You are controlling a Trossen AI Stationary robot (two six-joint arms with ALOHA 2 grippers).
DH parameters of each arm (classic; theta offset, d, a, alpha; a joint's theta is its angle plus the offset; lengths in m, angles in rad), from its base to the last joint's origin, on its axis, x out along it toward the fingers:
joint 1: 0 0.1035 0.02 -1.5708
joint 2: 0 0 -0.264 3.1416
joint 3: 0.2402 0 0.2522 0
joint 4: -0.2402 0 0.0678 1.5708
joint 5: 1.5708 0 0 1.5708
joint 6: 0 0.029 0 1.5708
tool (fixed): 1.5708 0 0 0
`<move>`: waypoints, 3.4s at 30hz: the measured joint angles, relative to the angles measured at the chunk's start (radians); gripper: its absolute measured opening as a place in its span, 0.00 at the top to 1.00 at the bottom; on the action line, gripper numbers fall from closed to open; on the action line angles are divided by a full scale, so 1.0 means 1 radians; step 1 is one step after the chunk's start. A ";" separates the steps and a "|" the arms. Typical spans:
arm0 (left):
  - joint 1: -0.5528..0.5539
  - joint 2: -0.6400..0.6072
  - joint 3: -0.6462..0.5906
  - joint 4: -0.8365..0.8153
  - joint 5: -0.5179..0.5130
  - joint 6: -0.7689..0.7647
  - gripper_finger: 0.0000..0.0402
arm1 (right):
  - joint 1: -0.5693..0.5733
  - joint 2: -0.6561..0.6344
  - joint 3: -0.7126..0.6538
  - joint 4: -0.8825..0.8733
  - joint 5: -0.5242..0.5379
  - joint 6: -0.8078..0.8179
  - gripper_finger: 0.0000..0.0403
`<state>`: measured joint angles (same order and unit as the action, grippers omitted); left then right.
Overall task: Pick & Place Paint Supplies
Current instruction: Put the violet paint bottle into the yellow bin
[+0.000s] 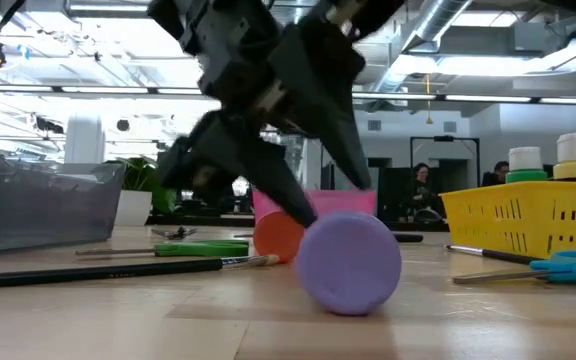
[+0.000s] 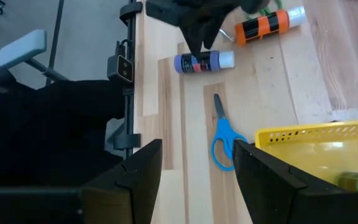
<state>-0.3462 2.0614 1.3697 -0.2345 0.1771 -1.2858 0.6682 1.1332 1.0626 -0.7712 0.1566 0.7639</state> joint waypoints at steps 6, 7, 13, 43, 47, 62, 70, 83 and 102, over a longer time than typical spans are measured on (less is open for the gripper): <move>-0.001 0.084 0.000 0.139 0.105 -0.005 0.53 | 0.022 0.000 0.000 0.002 0.000 -0.001 0.52; -0.001 0.097 0.000 0.160 0.119 -0.004 0.51 | 0.028 0.000 0.000 0.001 0.000 -0.001 0.52; 0.005 0.134 0.005 0.200 0.136 0.002 0.47 | 0.039 0.000 0.000 0.002 0.002 0.003 0.52; 0.001 -0.175 -0.076 0.254 -0.311 0.699 0.74 | 0.178 0.000 0.000 0.125 0.413 -0.090 0.52; -0.028 -0.256 -0.161 0.414 -0.462 0.907 0.74 | 0.204 0.001 0.000 0.236 0.559 -0.250 0.52; 0.026 -0.257 -0.346 0.768 -0.503 1.212 0.74 | -0.104 0.143 0.016 0.346 0.382 -0.442 0.52; 0.027 -0.257 -0.347 0.783 -0.495 1.256 0.74 | -0.325 0.145 0.020 0.342 0.033 -0.430 0.52; 0.053 -0.257 -0.345 0.788 -0.494 1.254 0.74 | -0.371 0.251 0.033 0.353 -0.130 -0.430 0.52; 0.059 -0.258 -0.344 0.815 -0.494 1.142 0.74 | -0.314 0.236 0.049 0.330 -0.026 -0.470 0.55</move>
<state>-0.2871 1.8034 1.0252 0.5804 -0.3166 -0.1439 0.3542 1.3693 1.1114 -0.4416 0.1310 0.2943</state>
